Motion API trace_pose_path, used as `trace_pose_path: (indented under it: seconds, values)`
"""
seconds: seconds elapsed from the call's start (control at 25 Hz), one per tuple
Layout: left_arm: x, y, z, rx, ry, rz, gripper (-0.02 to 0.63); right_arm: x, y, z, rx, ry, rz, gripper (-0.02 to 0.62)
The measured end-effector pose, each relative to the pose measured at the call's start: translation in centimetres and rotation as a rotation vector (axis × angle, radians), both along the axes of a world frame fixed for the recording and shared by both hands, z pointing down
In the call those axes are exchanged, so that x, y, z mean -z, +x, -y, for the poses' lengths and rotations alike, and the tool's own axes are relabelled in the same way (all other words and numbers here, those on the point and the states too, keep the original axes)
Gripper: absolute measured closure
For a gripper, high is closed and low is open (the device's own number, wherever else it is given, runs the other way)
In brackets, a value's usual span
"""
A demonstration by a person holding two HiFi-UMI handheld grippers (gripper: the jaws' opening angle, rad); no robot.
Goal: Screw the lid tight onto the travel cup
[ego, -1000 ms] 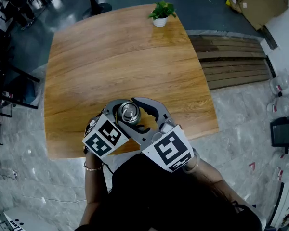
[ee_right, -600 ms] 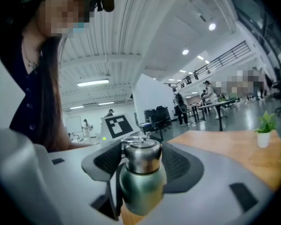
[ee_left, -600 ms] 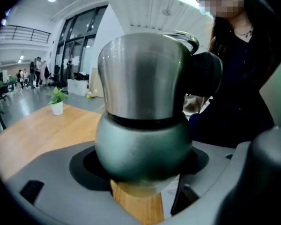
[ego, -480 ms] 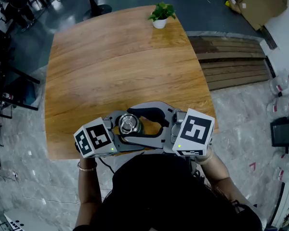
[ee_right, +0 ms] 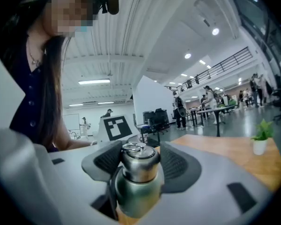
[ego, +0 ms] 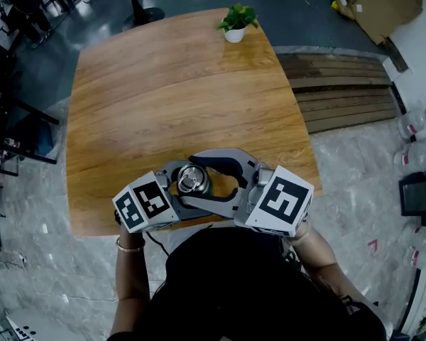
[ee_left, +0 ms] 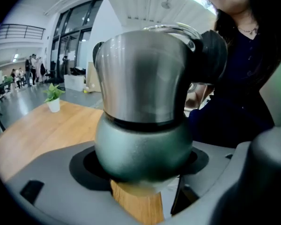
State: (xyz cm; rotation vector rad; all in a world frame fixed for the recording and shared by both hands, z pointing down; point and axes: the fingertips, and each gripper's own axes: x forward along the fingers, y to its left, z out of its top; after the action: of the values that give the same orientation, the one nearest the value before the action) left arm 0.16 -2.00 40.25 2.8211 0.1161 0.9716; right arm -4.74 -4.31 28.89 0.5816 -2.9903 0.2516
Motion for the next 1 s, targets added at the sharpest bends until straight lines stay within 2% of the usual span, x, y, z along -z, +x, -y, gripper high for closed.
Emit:
trace_pose_path:
  seconds: [0.2, 0.32, 0.4, 0.56, 0.68, 0.76, 0.84, 0.92, 1.0]
  values:
    - [-0.2, 0.1, 1.3, 0.105, 0.005, -0.018, 0.206, -0.1, -0.2, 1.2, -0.134, 0.035, -0.021, 0.336]
    - [-0.7, -0.1, 2.6, 0.18, 0.069, 0.014, 0.206, -0.6, -0.2, 1.7, -0.221, 0.062, -0.061, 0.336]
    - [-1.0, -0.1, 3.5, 0.259, 0.101, 0.029, 0.206, -0.8, 0.0, 2.0, -0.275, 0.08, -0.078, 0.336]
    - [-1.1, 0.5, 4.5, 0.438, 0.072, -0.001, 0.206, -1.0, 0.5, 2.6, -0.353, 0.093, -0.092, 0.336]
    - [-1.6, 0.6, 5.2, 0.509, 0.086, 0.021, 0.206, -1.5, 0.9, 3.1, -0.371, 0.07, -0.087, 0.336]
    - [-1.7, 0.6, 5.2, 0.507, 0.092, 0.032, 0.206, -1.6, 1.0, 3.1, -0.349, 0.065, -0.088, 0.336]
    - [-1.4, 0.6, 4.7, 0.461, 0.07, 0.002, 0.206, -1.2, 0.6, 2.7, -0.299, 0.072, -0.07, 0.336]
    - [-0.7, 0.8, 3.7, 0.379, 0.039, -0.046, 0.206, -0.6, 0.4, 2.1, -0.208, 0.049, -0.031, 0.336]
    - [-0.2, 0.9, 2.5, 0.273, 0.045, -0.068, 0.206, -0.4, 0.5, 1.0, -0.088, 0.016, -0.023, 0.336]
